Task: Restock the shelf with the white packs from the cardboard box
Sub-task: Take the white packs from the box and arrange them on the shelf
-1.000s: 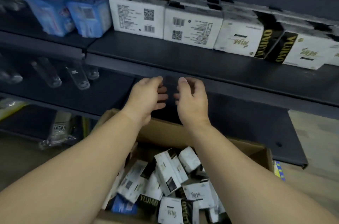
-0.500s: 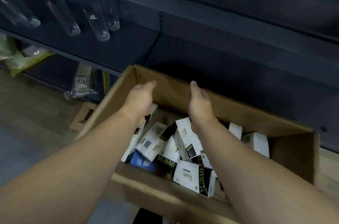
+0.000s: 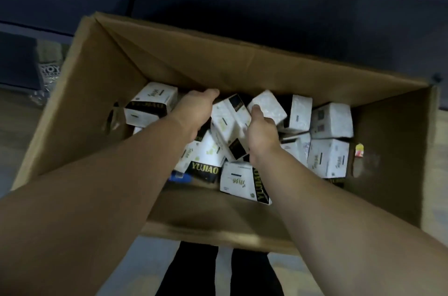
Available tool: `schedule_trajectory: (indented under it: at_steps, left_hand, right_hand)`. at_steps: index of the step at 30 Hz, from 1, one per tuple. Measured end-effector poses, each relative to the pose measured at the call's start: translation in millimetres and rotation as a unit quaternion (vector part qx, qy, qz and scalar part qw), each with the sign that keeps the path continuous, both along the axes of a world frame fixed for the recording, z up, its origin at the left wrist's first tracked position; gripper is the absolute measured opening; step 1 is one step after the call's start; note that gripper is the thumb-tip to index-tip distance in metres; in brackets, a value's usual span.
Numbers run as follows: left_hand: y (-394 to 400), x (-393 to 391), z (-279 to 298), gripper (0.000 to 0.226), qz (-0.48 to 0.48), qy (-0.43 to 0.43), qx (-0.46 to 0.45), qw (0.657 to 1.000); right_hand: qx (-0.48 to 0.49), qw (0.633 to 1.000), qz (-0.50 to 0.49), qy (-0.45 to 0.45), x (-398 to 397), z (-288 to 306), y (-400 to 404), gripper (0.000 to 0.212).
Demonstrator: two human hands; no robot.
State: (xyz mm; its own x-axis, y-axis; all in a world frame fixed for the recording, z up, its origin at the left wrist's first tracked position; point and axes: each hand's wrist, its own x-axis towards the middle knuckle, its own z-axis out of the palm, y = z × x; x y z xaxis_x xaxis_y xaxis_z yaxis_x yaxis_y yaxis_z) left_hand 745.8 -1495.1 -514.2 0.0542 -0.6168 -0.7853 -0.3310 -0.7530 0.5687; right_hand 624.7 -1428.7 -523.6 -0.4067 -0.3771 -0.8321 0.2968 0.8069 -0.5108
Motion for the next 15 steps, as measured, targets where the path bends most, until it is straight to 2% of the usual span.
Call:
schedule_trajectory:
  at_steps: [5,9,15]
  left_hand:
    - [0.2,-13.5,-25.5,0.023,-0.057,-0.020,0.000,0.998]
    - [-4.4,-15.5,-39.4,0.041,-0.116,-0.031,-0.020,0.993]
    - [-4.0,-17.8,-46.9,0.049,-0.172,-0.060,-0.004,0.983]
  right_hand:
    - [0.035,0.998,-0.045,0.008,-4.7,-27.1,13.8,0.053]
    - [0.097,0.994,-0.036,-0.038,-0.7,-40.5,18.0,0.056]
    - [0.148,0.985,-0.060,-0.071,9.2,-50.4,20.7,0.030]
